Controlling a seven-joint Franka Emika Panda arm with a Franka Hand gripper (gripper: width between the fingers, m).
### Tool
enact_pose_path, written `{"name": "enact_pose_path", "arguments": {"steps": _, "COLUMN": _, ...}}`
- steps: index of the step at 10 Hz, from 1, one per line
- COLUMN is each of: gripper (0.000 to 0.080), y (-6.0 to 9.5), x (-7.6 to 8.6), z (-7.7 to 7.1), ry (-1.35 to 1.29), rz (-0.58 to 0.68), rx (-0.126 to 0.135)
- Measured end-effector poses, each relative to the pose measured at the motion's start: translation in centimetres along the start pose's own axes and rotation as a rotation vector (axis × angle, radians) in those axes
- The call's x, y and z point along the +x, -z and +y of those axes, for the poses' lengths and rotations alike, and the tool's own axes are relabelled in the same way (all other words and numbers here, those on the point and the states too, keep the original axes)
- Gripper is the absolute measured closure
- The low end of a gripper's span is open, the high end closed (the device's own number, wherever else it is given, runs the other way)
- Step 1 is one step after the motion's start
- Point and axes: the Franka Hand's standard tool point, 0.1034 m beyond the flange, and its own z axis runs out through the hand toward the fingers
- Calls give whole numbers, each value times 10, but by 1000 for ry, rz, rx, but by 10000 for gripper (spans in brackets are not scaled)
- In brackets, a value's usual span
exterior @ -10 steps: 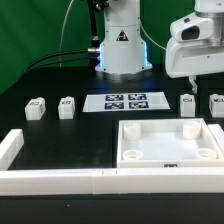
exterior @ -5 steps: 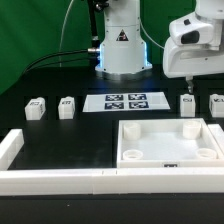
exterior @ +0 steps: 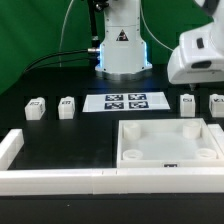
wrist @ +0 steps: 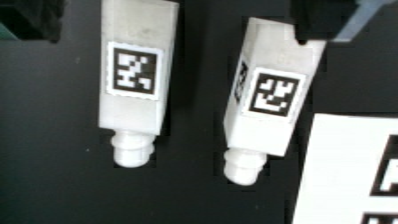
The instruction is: Assemble one leg
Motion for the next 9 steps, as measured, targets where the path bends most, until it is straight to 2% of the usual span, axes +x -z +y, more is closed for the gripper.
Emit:
{"name": "enact_pose_path", "arguments": {"steps": 4, "gripper": 151, "y": -13, "x": 5, "z": -12, "ry": -18, "rz": -7, "rx": -10}}
{"name": "enact_pose_path", "arguments": {"steps": 7, "gripper": 151, "y": -25, "x": 13, "z": -16, "ry": -14, "rz": 5, "rx": -7}}
{"name": "enact_pose_path", "arguments": {"steps": 9, "gripper": 151, "y": -33, "x": 12, "z": -16, "ry": -13, "rz": -28, "rx": -13}}
